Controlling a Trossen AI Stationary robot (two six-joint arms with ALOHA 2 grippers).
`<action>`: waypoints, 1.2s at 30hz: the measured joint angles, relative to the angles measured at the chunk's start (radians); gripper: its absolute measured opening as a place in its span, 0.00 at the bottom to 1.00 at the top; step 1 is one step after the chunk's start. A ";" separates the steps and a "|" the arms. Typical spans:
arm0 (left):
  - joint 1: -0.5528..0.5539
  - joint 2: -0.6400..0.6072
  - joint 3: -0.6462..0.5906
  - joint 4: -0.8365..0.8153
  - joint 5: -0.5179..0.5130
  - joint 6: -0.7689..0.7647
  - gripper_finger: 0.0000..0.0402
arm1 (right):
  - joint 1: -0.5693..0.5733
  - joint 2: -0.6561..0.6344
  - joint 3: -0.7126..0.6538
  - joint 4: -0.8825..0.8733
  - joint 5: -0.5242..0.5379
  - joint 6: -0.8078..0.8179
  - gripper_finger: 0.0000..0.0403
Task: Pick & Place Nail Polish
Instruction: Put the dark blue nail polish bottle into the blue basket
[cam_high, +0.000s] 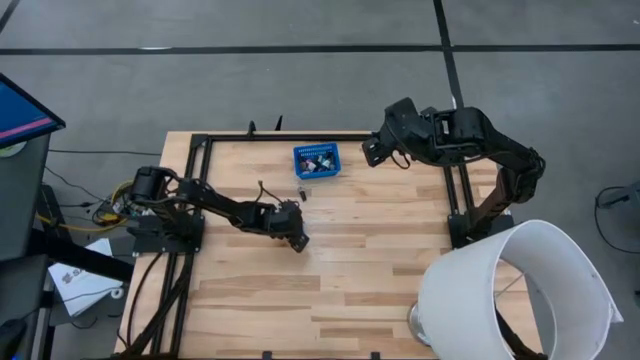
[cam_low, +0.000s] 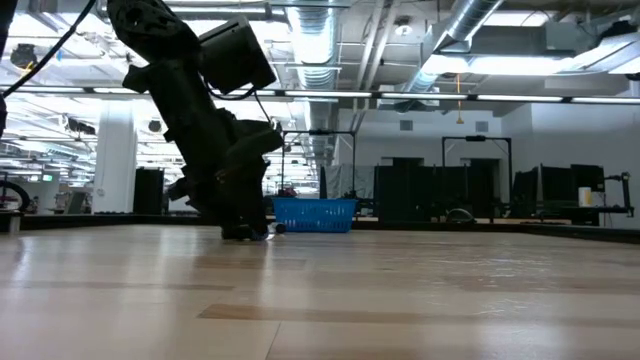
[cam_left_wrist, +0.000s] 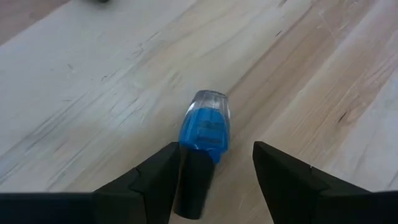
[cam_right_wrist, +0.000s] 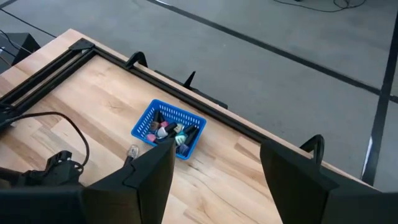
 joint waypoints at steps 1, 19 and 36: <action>-0.001 0.005 0.000 0.000 -0.002 0.000 0.50 | 0.000 0.000 0.000 0.000 0.000 0.000 0.56; 0.003 -0.012 -0.005 -0.076 -0.008 0.117 0.12 | 0.057 -0.001 0.000 -0.014 0.015 0.000 0.56; 0.107 -0.261 -0.011 -0.085 -0.039 0.268 0.12 | 0.299 -0.066 -0.001 -0.046 0.240 0.127 0.46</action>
